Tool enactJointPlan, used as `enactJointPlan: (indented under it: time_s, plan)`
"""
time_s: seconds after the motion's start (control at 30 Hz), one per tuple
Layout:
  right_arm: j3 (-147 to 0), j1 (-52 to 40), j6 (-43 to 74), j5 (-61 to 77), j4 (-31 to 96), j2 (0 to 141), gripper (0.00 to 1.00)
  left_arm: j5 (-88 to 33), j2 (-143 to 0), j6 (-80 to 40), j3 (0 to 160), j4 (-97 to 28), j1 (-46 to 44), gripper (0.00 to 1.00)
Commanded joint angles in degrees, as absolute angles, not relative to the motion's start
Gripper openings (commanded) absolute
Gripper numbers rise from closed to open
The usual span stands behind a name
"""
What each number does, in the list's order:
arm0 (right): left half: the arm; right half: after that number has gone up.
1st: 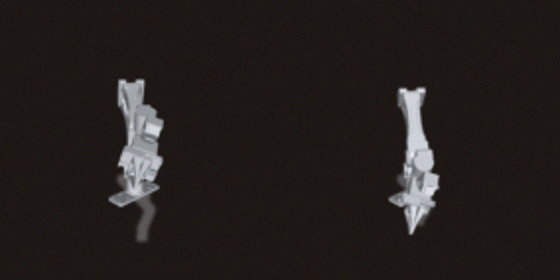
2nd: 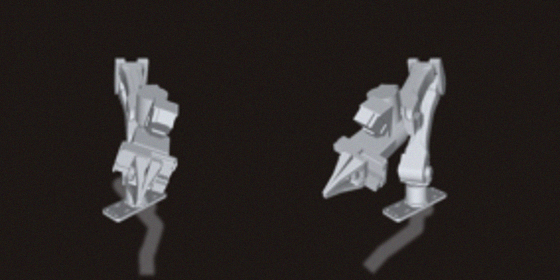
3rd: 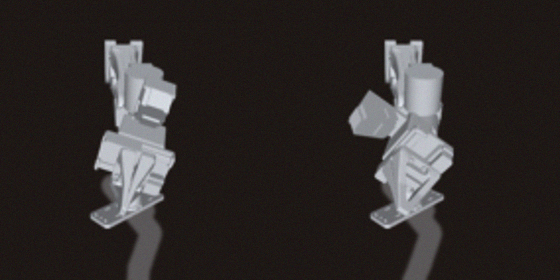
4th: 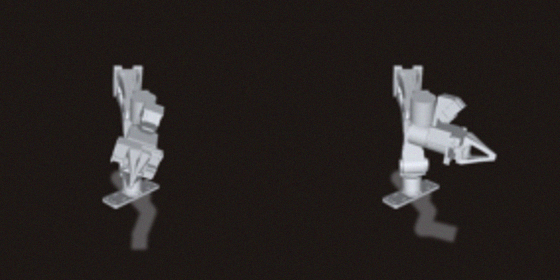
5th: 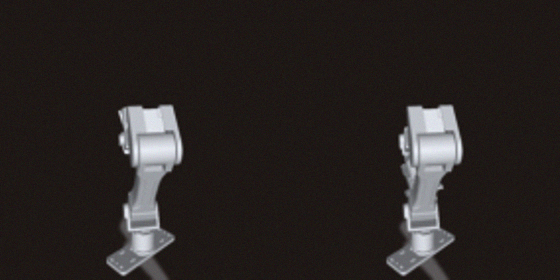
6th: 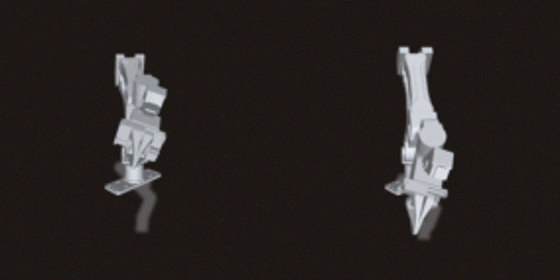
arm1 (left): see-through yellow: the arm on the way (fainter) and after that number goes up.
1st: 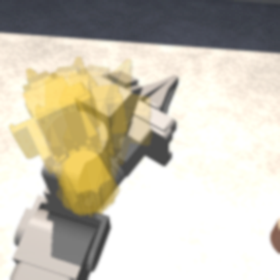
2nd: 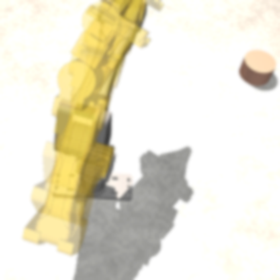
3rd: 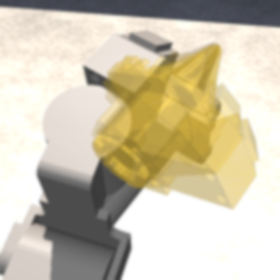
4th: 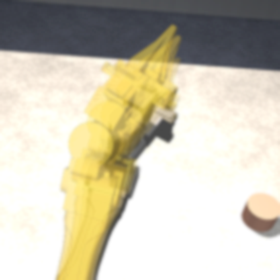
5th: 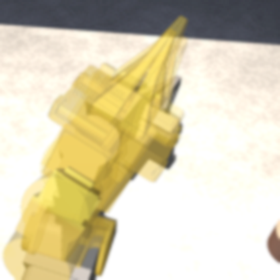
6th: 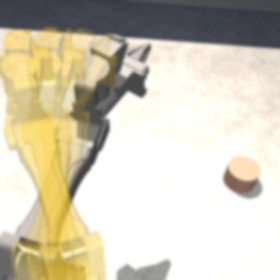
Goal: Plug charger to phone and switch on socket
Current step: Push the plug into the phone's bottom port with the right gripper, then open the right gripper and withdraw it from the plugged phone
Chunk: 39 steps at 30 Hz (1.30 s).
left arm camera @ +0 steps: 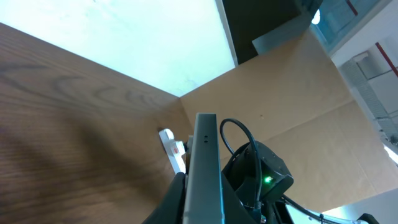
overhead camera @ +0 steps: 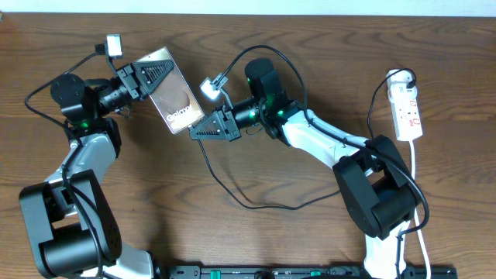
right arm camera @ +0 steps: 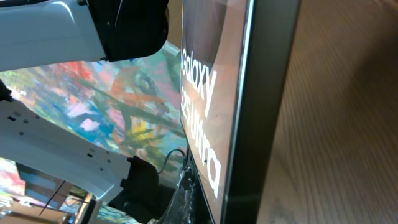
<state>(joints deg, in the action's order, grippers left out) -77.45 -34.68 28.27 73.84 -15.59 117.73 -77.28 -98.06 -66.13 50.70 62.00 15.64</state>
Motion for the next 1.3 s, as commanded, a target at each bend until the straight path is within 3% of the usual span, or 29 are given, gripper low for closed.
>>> enactJointPlan:
  time_s: [0.0,0.97,1.03,1.1,1.27]
  plan:
    - [-79.0,-33.7,28.7,67.6,-17.4,117.3,0.01,-82.2,-98.1,-66.3,50.9,62.3,14.6,0.07]
    - [-79.0,-31.8,28.7,68.1,-18.3,117.3,0.01,-82.2,-98.1,-66.7,50.9,62.3,14.7,0.08]
    - [-79.0,-31.9,28.7,68.5,-18.2,117.3,0.08,-81.4,-98.1,-66.7,50.9,62.3,14.7,0.07]
    - [-79.0,-31.9,28.7,69.2,-18.2,117.3,0.23,-80.8,-98.1,-66.7,50.9,62.3,14.8,0.08]
    - [-79.0,-31.9,28.7,70.3,-18.2,117.3,0.75,-79.6,-98.1,-66.7,50.9,62.3,15.4,0.07]
